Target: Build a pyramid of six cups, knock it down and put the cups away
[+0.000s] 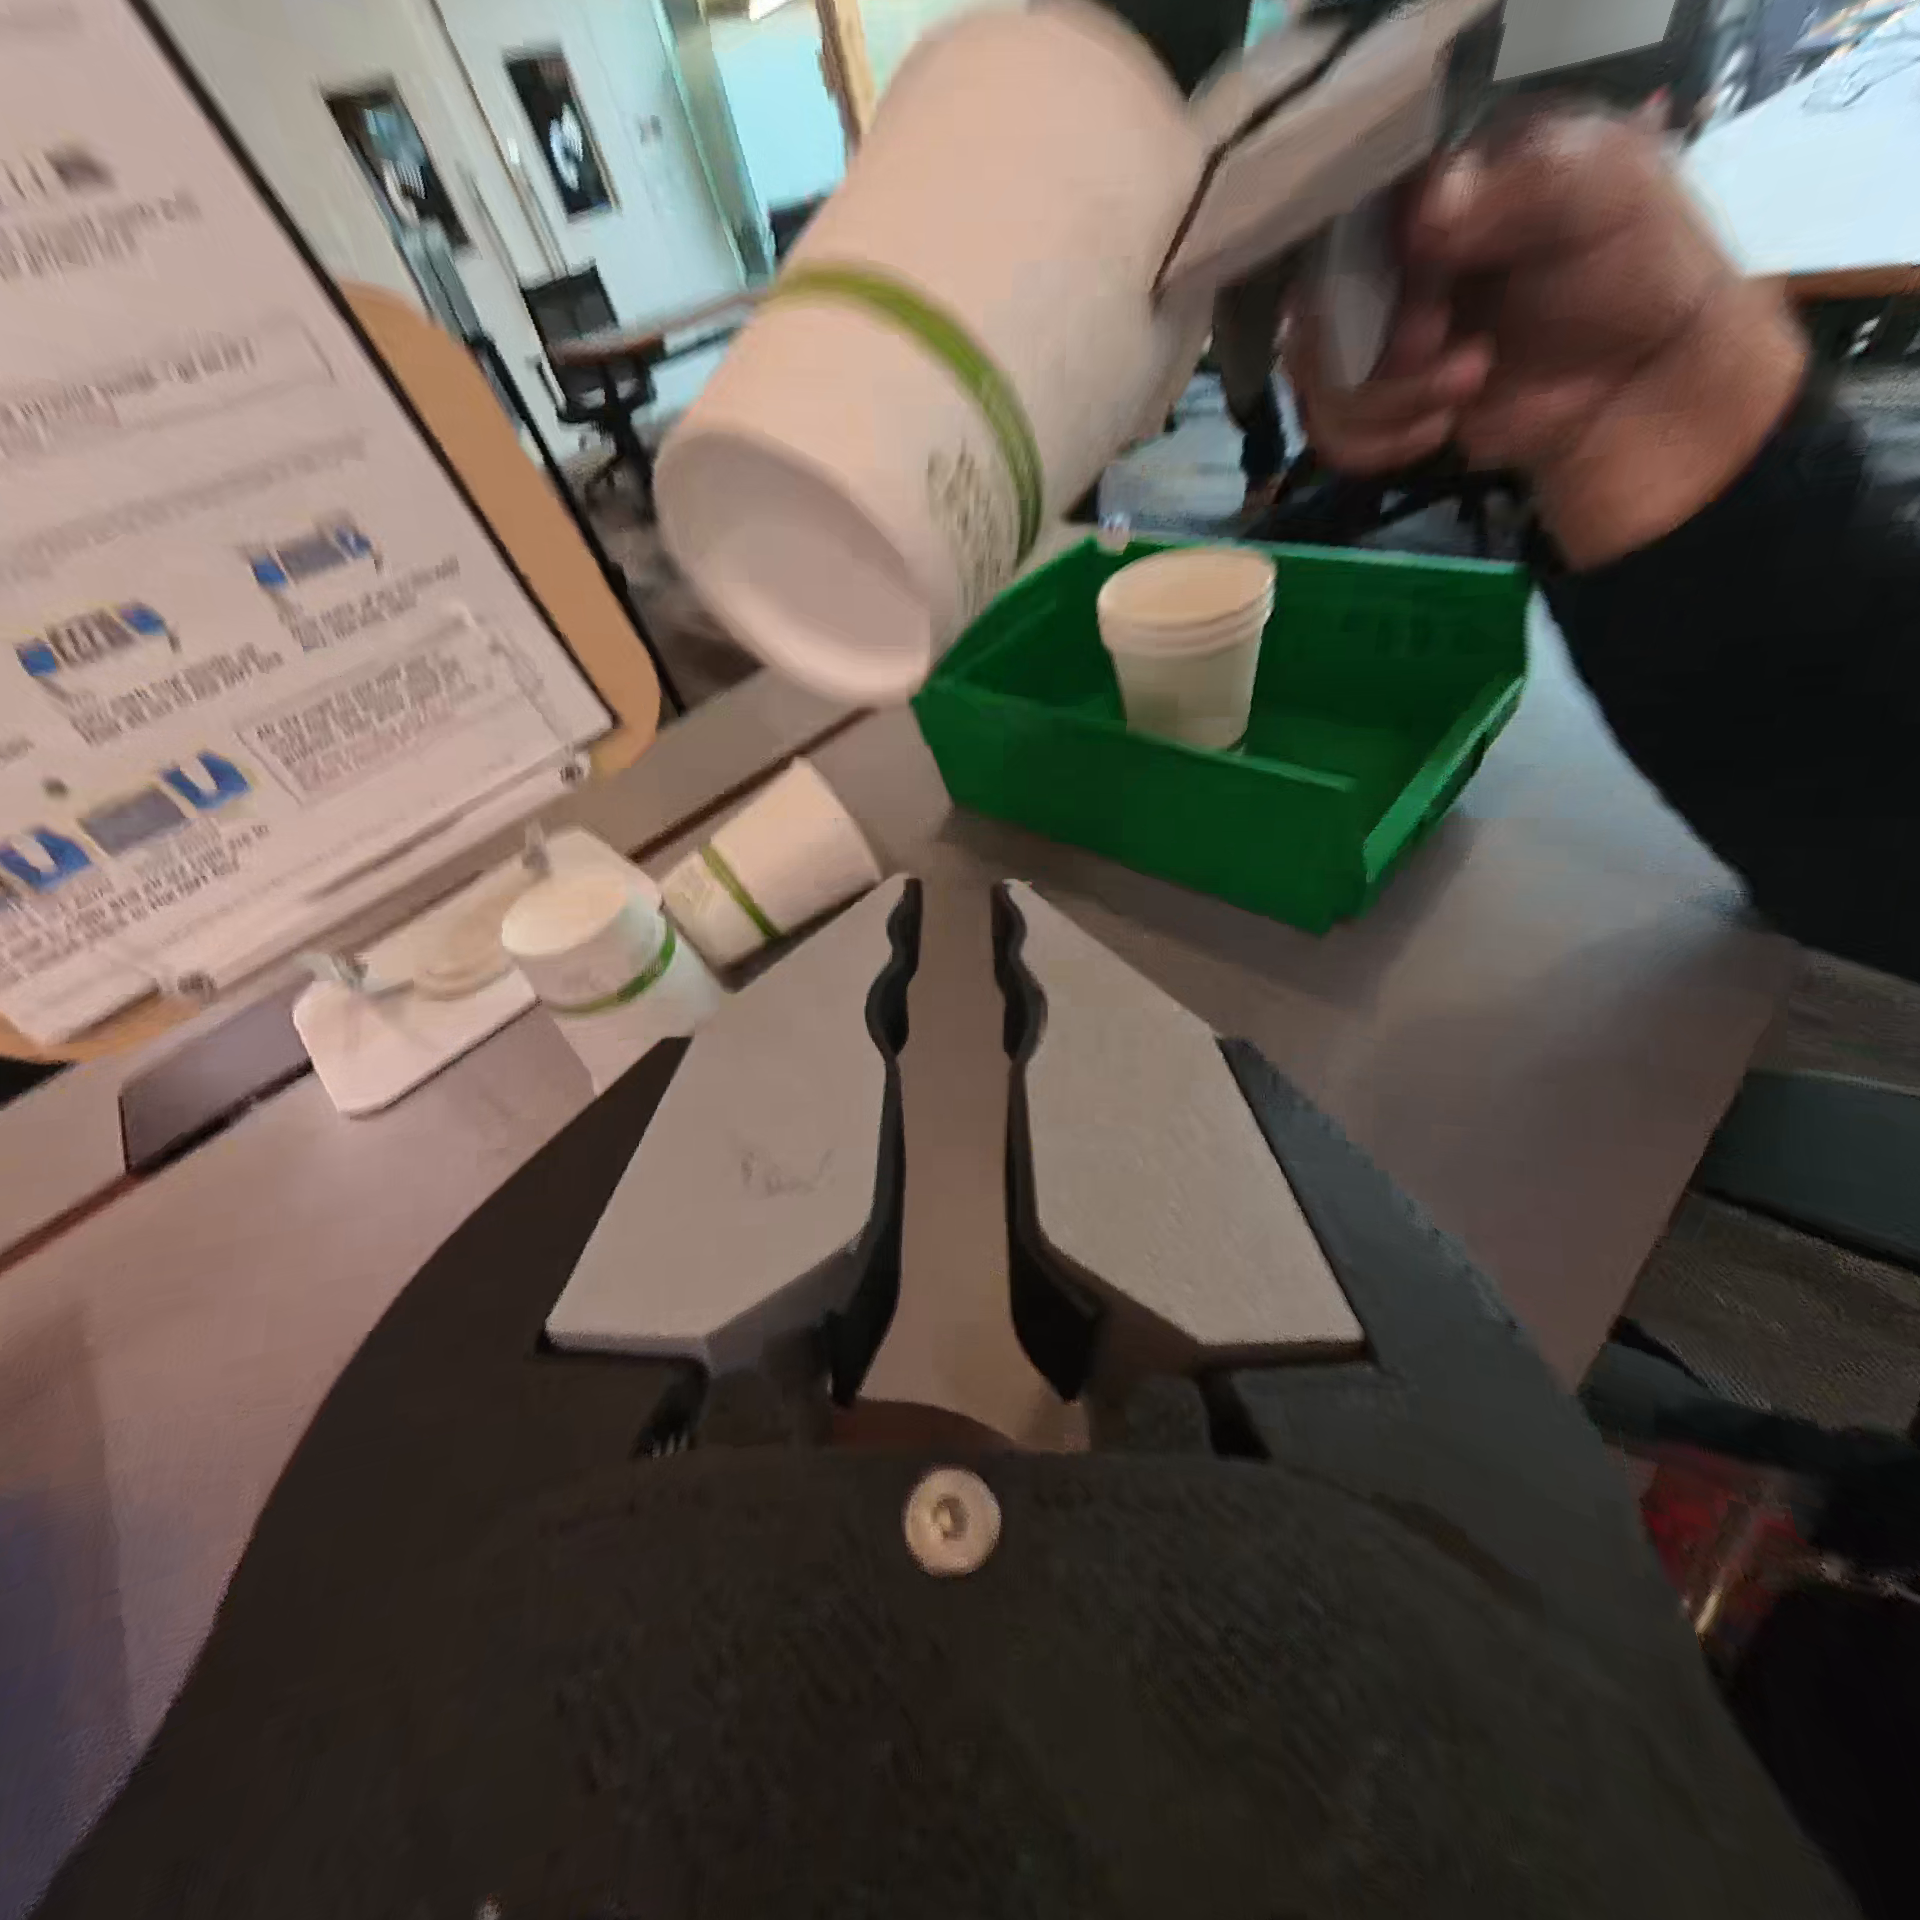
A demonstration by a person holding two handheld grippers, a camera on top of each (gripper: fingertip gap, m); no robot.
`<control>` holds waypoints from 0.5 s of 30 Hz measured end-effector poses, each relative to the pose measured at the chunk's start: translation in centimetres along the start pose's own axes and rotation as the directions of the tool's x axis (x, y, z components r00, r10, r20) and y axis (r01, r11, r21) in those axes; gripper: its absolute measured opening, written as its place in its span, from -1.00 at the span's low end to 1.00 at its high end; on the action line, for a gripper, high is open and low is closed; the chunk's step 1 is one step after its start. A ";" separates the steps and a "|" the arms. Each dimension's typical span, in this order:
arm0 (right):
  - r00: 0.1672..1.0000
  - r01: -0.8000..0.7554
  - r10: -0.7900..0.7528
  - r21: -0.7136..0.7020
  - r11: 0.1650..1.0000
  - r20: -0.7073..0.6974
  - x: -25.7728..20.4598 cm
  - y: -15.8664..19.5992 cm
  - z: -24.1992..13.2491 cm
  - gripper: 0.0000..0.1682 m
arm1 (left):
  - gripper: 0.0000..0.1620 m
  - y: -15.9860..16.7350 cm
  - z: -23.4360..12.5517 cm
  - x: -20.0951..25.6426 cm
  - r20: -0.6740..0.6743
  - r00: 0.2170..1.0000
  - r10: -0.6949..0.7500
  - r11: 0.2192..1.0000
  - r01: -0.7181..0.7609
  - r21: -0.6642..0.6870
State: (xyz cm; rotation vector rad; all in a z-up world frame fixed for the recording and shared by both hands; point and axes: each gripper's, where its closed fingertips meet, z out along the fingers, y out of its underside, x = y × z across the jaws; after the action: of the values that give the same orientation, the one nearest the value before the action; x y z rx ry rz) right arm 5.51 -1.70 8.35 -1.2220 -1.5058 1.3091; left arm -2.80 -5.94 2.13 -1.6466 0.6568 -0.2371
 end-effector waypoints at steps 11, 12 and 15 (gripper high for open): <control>0.683 -0.052 -0.325 -0.487 0.872 -0.654 7.5 4.9 -15.6 -1.00 | -0.49 20.3 4.4 -6.9 0.189 0.973 -0.129 0.832 0.210 -0.513; 0.687 -0.081 -0.318 -0.503 0.860 -0.654 7.6 5.6 -16.1 -1.00 | -0.49 21.1 4.6 -6.9 0.188 0.971 -0.146 0.822 0.225 -0.523; 0.688 -0.168 -0.291 -0.536 0.827 -0.665 8.1 7.4 -17.3 -1.00 | -0.49 22.7 5.0 -7.0 0.193 0.967 -0.166 0.802 0.246 -0.544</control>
State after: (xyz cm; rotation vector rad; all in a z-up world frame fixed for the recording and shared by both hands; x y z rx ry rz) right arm 21.41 10.28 3.59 -1.7656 -1.3094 0.1800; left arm -12.39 0.83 -19.14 -2.2954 0.4602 -0.0837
